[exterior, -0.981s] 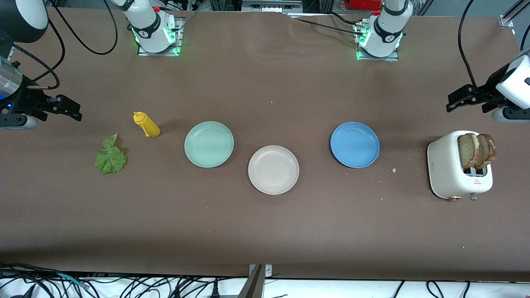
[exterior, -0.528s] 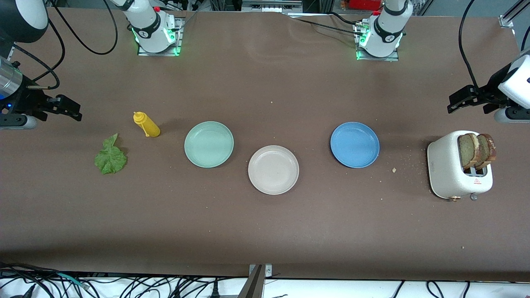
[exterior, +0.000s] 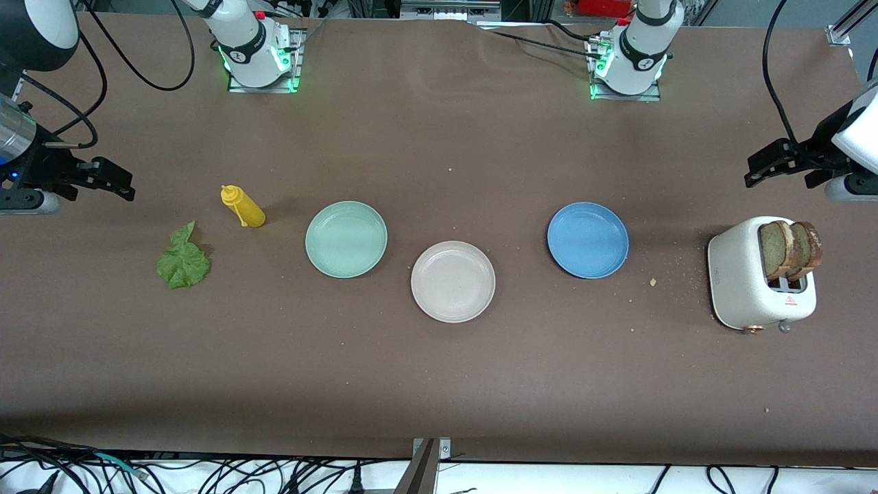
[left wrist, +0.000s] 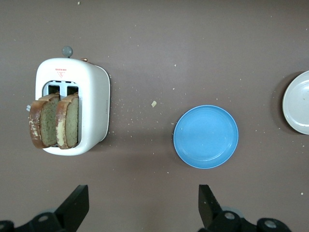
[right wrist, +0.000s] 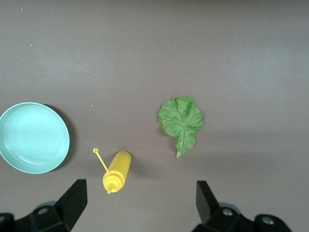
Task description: Make sandwich in beige plate with both arms
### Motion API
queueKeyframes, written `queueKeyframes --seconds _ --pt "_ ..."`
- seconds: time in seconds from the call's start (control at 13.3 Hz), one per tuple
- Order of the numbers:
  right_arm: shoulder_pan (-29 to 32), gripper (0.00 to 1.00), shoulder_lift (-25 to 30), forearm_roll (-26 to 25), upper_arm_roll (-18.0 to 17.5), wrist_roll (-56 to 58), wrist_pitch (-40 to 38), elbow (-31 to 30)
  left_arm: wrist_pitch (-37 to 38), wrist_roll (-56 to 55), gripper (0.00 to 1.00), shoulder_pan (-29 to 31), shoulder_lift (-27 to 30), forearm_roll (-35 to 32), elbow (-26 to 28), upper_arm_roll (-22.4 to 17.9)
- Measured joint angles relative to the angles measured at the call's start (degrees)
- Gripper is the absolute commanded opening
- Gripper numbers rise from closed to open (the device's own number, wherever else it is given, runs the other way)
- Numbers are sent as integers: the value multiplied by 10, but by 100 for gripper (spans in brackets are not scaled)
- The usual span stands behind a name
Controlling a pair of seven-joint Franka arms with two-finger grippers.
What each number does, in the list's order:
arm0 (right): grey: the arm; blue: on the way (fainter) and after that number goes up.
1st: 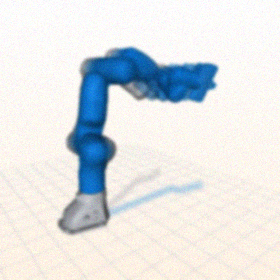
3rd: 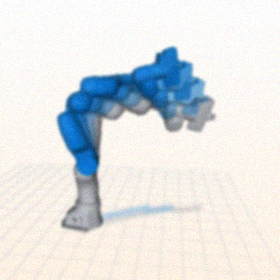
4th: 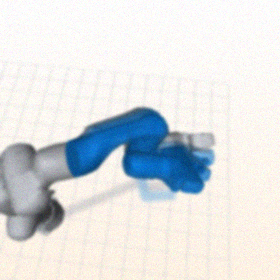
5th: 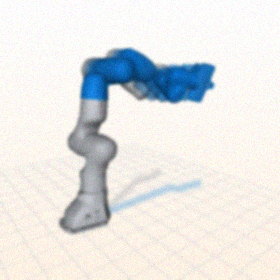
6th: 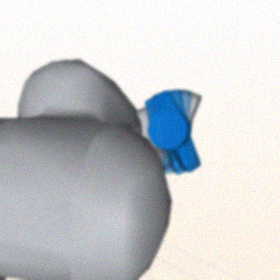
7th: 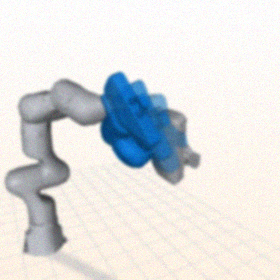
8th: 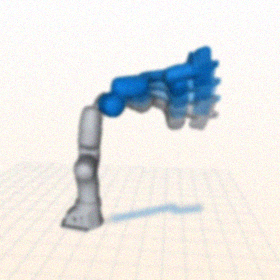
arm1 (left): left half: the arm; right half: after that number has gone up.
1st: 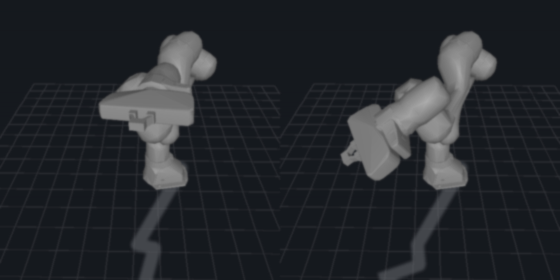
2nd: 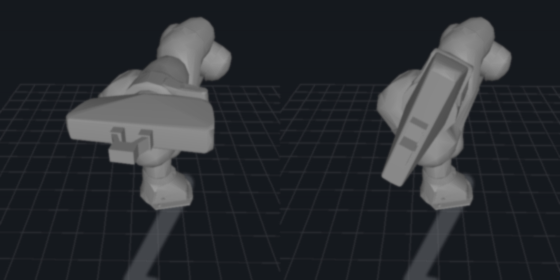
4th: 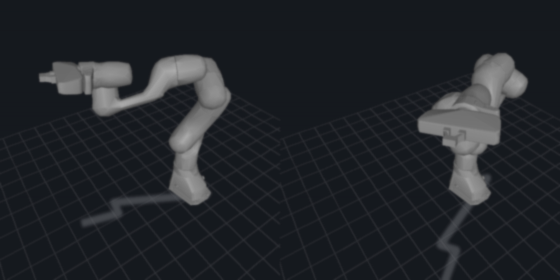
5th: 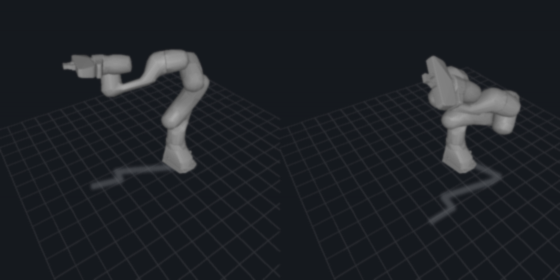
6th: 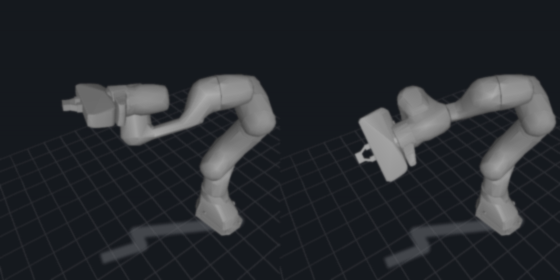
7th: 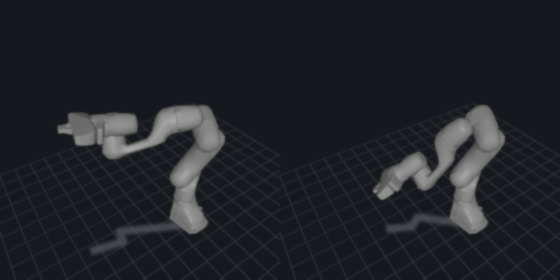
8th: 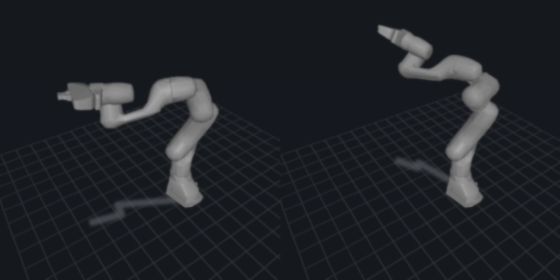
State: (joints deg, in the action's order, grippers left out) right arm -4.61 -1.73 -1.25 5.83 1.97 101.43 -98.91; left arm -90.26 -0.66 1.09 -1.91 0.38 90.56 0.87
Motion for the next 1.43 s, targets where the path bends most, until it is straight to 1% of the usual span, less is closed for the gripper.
queueKeyframes --seconds 0.45,0.68,1.43 --pt "0 100 0 0 0 0 0 0 12 0 100 0 -4 0 0 0" --pt "0 100 -1 0 0 0 0 0 29 0 100 -1 -8 0 0 8" --pt "0 100 -1 1 0 0 1 0 30 0 100 1 -8 0 -2 8"
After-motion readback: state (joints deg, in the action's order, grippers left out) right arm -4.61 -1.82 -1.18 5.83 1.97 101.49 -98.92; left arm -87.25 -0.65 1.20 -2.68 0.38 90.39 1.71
